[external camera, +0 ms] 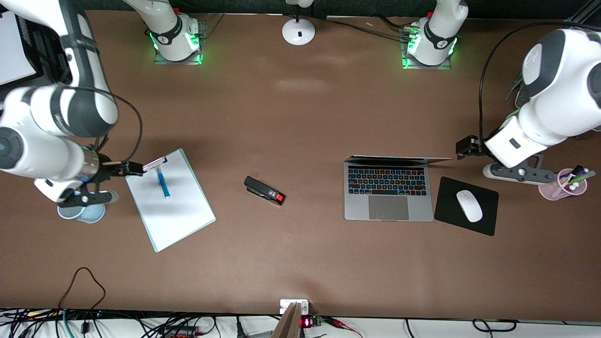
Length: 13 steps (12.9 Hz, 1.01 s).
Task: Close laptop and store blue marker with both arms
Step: 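Reach the right gripper to the blue marker while the left gripper approaches the laptop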
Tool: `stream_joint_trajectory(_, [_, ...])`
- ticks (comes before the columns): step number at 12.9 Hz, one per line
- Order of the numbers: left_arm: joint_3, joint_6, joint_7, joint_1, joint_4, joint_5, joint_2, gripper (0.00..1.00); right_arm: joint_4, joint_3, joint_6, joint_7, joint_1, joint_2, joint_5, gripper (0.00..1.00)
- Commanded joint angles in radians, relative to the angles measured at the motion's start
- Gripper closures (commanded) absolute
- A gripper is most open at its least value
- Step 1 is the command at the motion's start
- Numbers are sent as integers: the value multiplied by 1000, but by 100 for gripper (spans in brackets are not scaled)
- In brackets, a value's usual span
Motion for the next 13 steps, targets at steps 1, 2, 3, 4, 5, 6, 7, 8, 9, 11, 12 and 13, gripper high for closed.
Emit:
stream_joint_trajectory(1, [-38,2,-79,-9,-64,13,-27,0,-23,-4,91,-102,0,43,1,0])
stream_joint_trajectory(2, [-54,0,-99,-9,-78,13,-27,0,-38,-4,135,-128,0,60,1,0])
stream_joint_trajectory(3, [-56,-9,-108,-9,-87,13,-27,0,-44,-4,177,-162,5,78,1,0])
stream_joint_trajectory(4, [-58,-16,-114,-9,-99,13,-27,0,-49,-4,214,-185,10,91,1,0])
stream_joint_trajectory(5, [-65,-17,-128,-9,-113,13,-24,0,-51,-4,240,-194,11,108,1,0])
stream_joint_trajectory(6, [-68,-21,-136,-11,-127,13,-19,0,-51,-4,258,-197,13,121,1,0])
stream_joint_trajectory(7, [-68,-21,-137,-11,-148,13,-21,0,-51,-4,268,-199,26,131,1,0])
stream_joint_trajectory(8, [-68,-21,-137,-11,-156,13,-21,0,-52,-6,280,-216,33,144,1,0])
stream_joint_trajectory(9, [-70,-20,-142,-11,-168,6,-21,0,-60,-6,303,-257,37,155,0,0])
stream_joint_trajectory(11, [-70,-20,-178,-11,-173,2,-13,0,-121,-6,402,-286,31,169,1,0])
stream_joint_trajectory(12, [-72,-20,-203,-12,-185,-1,-13,0,-162,-6,450,-287,31,168,1,0])
stream_joint_trajectory(13, [-78,-20,-215,-21,-199,-17,-13,0,-193,-6,485,-287,31,168,1,0])
